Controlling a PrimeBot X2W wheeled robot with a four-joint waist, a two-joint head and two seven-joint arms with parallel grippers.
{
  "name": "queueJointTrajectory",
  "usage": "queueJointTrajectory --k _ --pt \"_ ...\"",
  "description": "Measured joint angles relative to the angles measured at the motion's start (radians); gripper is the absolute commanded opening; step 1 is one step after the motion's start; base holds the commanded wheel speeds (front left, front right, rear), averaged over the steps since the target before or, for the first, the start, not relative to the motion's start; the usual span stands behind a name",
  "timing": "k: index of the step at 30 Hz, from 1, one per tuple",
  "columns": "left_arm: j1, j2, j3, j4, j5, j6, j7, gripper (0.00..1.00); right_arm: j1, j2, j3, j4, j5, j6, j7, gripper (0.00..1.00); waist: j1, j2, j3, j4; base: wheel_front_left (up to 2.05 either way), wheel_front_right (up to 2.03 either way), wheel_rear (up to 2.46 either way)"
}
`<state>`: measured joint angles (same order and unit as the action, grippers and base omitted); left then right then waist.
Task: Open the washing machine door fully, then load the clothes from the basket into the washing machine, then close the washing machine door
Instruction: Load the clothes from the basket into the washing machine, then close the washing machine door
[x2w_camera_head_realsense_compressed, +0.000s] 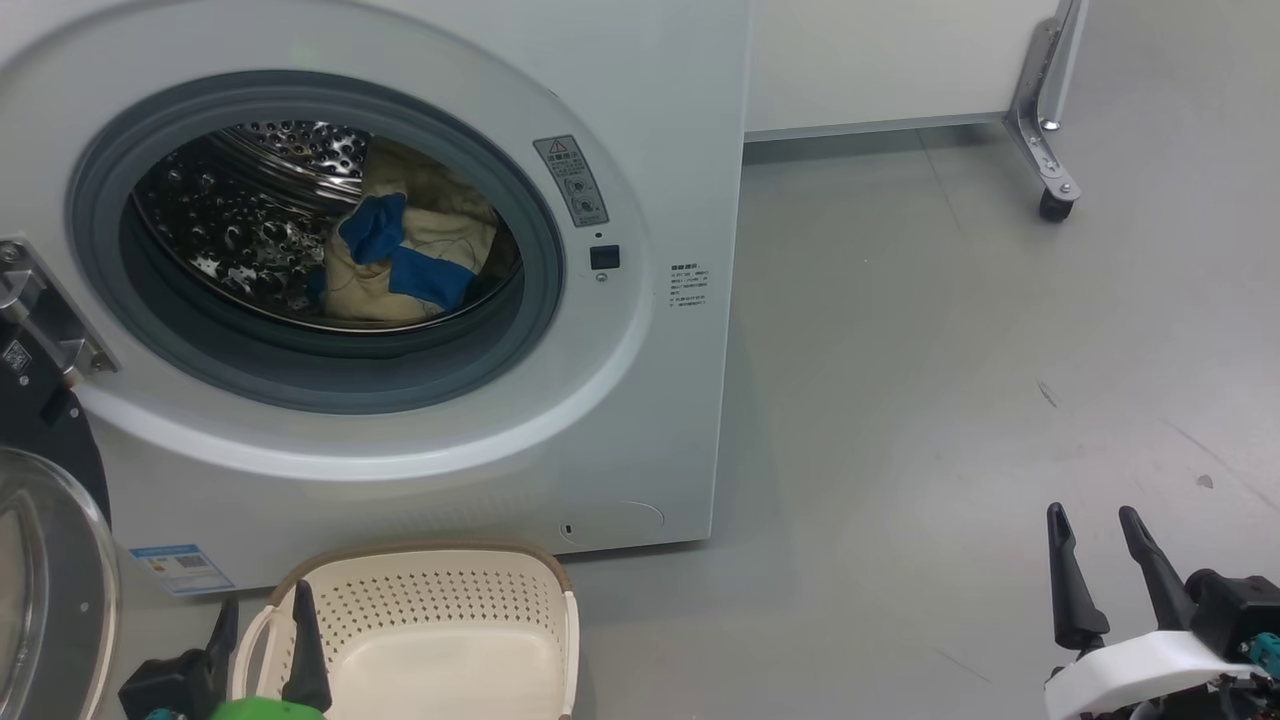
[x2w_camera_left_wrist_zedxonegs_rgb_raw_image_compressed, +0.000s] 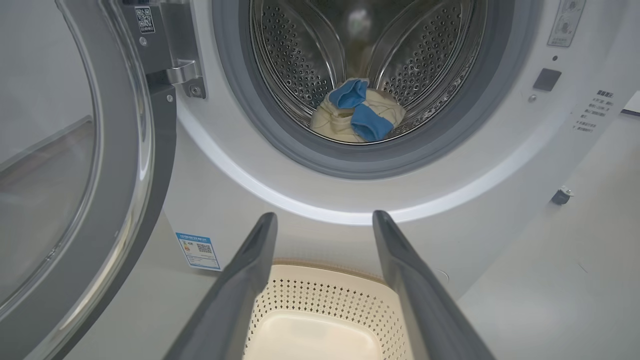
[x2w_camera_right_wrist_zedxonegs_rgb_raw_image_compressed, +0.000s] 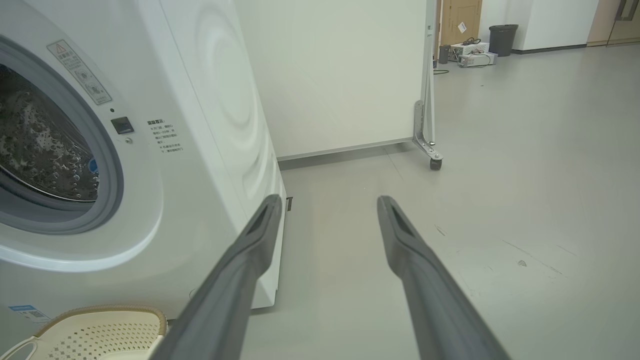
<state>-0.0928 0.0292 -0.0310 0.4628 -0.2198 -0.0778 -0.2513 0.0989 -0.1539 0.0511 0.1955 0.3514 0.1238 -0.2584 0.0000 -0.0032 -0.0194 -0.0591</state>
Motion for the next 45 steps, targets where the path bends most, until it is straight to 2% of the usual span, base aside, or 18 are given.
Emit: queueJointTrajectory --k 19,45 --pt "0.047 0.001 -0.022 -0.130 -0.020 0.019 0.000 1.00 0.000 -0.003 0.005 -0.016 0.000 0.000 0.000 1.00 0.0000 0.0000 0.024 0.009 0.00 0.00 0.00" --pt "0.088 0.003 -0.046 -0.177 -0.027 0.060 0.000 1.00 0.000 -0.002 0.010 -0.016 0.000 0.000 0.000 1.00 0.0000 0.0000 0.030 0.009 -0.37 0.37 0.00"
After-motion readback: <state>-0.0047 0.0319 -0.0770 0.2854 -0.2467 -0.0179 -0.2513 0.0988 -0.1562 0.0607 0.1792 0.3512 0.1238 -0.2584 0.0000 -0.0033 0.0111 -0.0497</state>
